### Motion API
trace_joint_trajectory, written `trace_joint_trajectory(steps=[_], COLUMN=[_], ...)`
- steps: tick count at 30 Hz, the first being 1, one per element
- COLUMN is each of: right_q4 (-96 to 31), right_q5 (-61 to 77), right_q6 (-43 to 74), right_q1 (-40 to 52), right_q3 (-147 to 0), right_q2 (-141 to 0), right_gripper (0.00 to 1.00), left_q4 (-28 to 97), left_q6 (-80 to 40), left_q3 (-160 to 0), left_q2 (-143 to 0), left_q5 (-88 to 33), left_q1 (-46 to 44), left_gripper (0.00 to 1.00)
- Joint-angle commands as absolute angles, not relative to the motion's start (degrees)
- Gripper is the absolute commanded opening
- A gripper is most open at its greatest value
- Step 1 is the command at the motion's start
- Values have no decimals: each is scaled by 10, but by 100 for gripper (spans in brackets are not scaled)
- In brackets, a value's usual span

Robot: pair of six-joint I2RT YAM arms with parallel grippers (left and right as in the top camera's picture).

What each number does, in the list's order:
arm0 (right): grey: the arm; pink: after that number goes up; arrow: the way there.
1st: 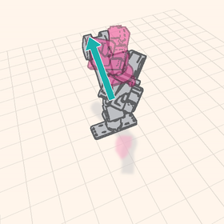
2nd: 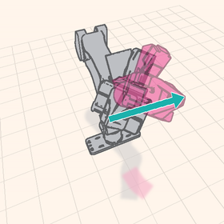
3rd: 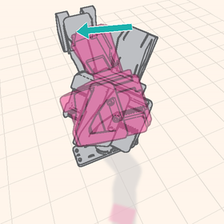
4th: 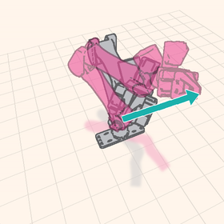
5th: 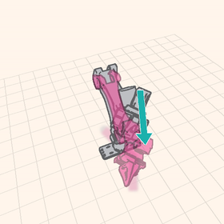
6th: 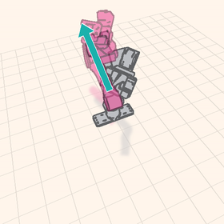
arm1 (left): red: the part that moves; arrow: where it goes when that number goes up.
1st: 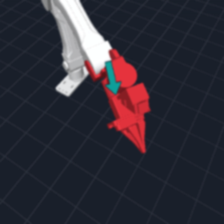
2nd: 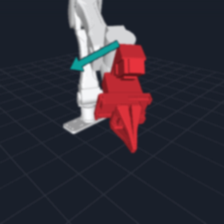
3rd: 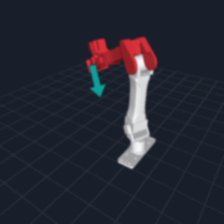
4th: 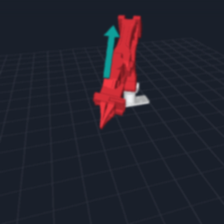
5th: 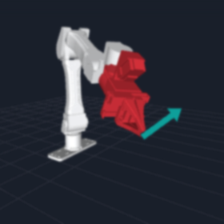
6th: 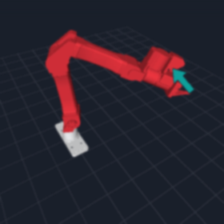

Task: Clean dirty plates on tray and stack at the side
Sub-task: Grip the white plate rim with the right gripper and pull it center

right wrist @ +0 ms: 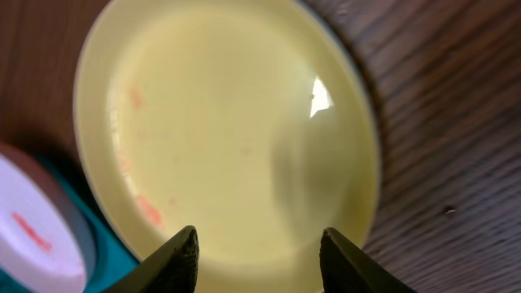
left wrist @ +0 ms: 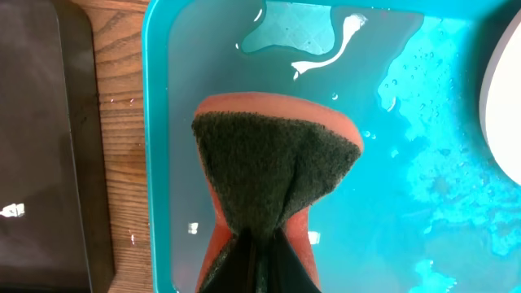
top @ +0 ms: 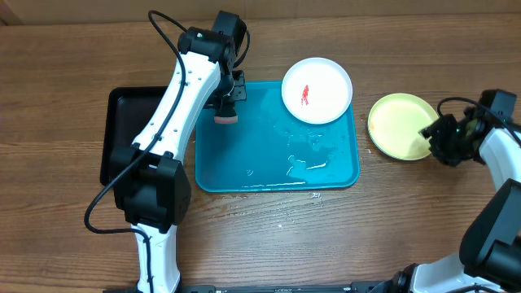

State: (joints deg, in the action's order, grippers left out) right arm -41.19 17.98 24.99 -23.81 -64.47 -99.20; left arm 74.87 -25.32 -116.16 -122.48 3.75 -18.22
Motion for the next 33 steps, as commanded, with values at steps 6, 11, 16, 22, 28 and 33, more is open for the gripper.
trace_joint_trajectory(steps=[6,11,16,22,28,33], right_q4=[-416,-365,-334,-321,-331,-357], right_q5=[218,64,-22,-24,6,62], right_q6=[265,383,422,423,420,387], right_q1=[-96,14,85,106,106,117], right_q3=[-751,-751,-751,-751,-750,-750], right_q2=[-990,-1004,-1049,-1106,-1133,-1133], right_gripper=[40,37,35,34,32,31], left_q4=[745,744,744,742,742,742], left_q6=[-249,-249,-249,-249,-249,-249], left_q3=[-1160,-1160,-1160,-1160,-1160,-1160], left_q2=[-1221,-1221,-1221,-1221,-1221,-1221], left_q5=[31,32,31,32,32,32], left_q1=[-177,-177,-177,-177,-177,-177], left_gripper=[4,4,4,4,4,4])
